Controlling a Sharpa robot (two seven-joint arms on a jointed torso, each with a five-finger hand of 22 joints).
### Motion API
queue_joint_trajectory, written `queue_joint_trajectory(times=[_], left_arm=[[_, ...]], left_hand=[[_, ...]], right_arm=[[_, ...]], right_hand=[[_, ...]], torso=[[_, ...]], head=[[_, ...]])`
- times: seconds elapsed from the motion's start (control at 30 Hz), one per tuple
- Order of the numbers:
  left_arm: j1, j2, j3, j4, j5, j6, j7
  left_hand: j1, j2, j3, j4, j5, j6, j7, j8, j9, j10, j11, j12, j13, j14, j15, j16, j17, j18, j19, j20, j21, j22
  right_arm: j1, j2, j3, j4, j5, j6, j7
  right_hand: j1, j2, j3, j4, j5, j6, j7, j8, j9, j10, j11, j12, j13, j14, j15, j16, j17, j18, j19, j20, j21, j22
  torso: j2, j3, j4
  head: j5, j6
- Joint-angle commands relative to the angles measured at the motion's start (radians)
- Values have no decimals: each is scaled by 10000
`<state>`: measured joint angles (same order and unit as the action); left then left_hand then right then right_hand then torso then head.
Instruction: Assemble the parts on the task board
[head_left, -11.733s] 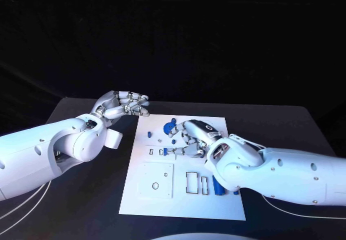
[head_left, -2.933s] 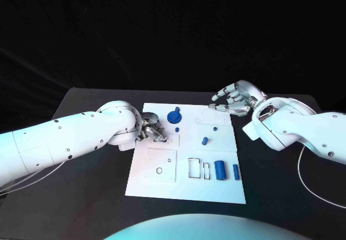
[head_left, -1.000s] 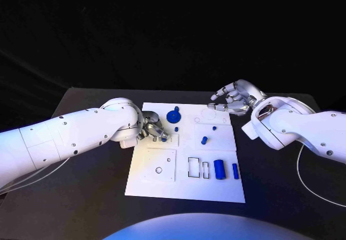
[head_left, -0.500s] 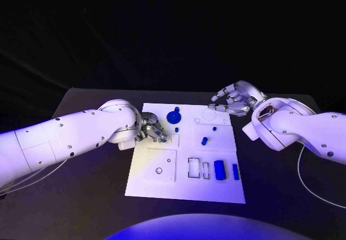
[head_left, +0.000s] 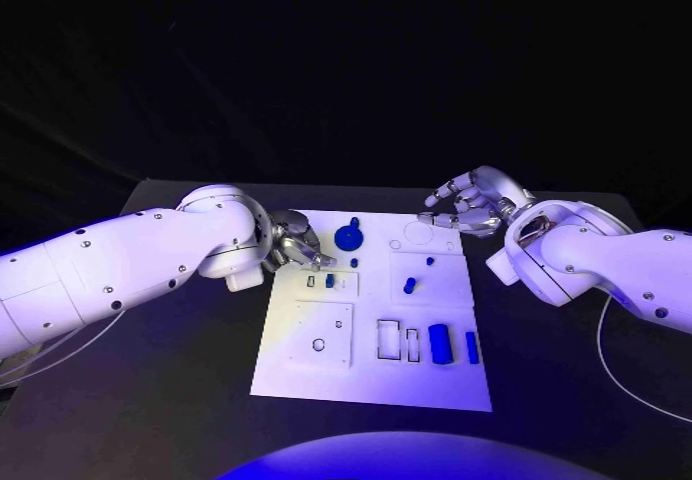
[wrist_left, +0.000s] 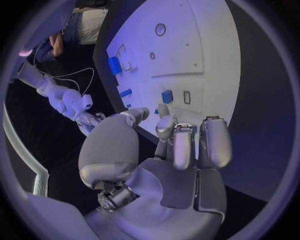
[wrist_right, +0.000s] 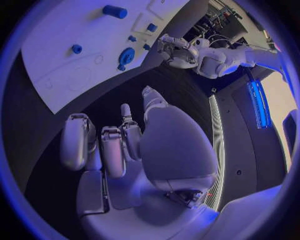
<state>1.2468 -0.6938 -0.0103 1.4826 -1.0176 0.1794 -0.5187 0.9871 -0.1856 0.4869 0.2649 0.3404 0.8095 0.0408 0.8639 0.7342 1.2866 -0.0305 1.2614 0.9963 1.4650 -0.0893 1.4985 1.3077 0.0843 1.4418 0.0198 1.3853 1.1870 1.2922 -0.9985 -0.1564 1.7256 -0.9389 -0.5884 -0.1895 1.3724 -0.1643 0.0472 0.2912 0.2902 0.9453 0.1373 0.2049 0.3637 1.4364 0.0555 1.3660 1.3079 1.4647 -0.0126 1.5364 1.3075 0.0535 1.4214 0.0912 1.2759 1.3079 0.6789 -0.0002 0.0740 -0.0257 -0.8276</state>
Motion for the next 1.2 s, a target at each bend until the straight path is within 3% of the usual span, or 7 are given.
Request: queue_joint_trajectory(times=[0.03, 0.17, 0.4, 0.57, 0.87, 1.2], left_arm=[[143, -98, 82, 59, -7, 5, -3], [403, -79, 150, -297, -188, 310, -5], [587, 312, 177, -1345, -511, 715, 75], [624, 724, 158, -2130, -797, 919, 101], [634, 1330, -18, -3196, -913, 1292, 92], [630, 1672, -104, -3701, -889, 1470, 108]], left_hand=[[185, 1, -158, 85, -4, -214, 72, -192, -73, -128, 54, -88, -90, 630, 9, 39, 853, -105, 2, -44, -6, 7], [319, -21, -385, 213, 1, -414, 195, -477, -214, -283, 158, -187, -251, 626, 94, 36, 843, -99, -24, 19, -35, -32], [598, 47, -735, 246, 11, -686, 454, -1148, -653, -511, 386, -297, -465, 620, 291, 38, 834, -79, -84, 179, -94, -125], [618, 50, -760, 244, 10, -687, 466, -1185, -682, -516, 398, -294, -464, 620, 303, 38, 834, -79, -84, 190, -92, -119], [623, 59, -804, 256, -4, -659, 478, -1218, -716, -530, 412, -296, -474, 619, 318, 38, 833, -81, -83, 209, -87, -108], [553, 85, -970, 275, -168, -586, 495, -1299, -805, -561, 435, -290, -485, 616, 345, 38, 826, -75, -95, 249, -90, -112]], right_arm=[[-13, 4, 0, -10, -98, 79, 69], [-19, 14, 0, -27, -96, 83, 68], [-22, 34, 0, -49, -96, 88, 62], [-22, 38, 0, -43, -96, 89, 57], [-22, 41, 0, -19, -96, 91, 47], [-22, 56, 1, -8, -96, 90, 41]], right_hand=[[-95, -18, -58, 14, 20, 42, -5, 35, 13, -50, -13, -34, 646, 752, -28, -67, 1237, 183, -82, 4, -52, 702], [-95, -18, -58, 14, 20, 42, -5, 35, 13, -50, -13, -34, 646, 752, -28, -67, 1237, 183, -82, 4, -52, 702], [-95, -18, -58, 14, 20, 42, -5, 35, 13, -50, -13, -34, 646, 752, -28, -67, 1237, 183, -82, 4, -52, 702], [-127, -14, -79, 13, 20, 36, -6, 38, 15, -51, -14, -37, 643, 751, -29, -71, 1230, 182, -79, 3, -54, 703], [-127, -14, -79, 13, 20, 36, -6, 38, 15, -51, -14, -37, 643, 751, -29, -71, 1230, 182, -79, 3, -54, 703], [-127, -14, -79, 13, 20, 36, -6, 38, 15, -51, -14, -37, 643, 751, -29, -71, 1230, 182, -79, 3, -54, 703]], torso=[[5, 4, 5], [14, 1, 7], [50, -19, -3], [59, -15, -5], [95, -34, -9], [105, -40, -6]], head=[[23, 58], [69, 97], [117, 156], [143, 156], [164, 135], [162, 112]])
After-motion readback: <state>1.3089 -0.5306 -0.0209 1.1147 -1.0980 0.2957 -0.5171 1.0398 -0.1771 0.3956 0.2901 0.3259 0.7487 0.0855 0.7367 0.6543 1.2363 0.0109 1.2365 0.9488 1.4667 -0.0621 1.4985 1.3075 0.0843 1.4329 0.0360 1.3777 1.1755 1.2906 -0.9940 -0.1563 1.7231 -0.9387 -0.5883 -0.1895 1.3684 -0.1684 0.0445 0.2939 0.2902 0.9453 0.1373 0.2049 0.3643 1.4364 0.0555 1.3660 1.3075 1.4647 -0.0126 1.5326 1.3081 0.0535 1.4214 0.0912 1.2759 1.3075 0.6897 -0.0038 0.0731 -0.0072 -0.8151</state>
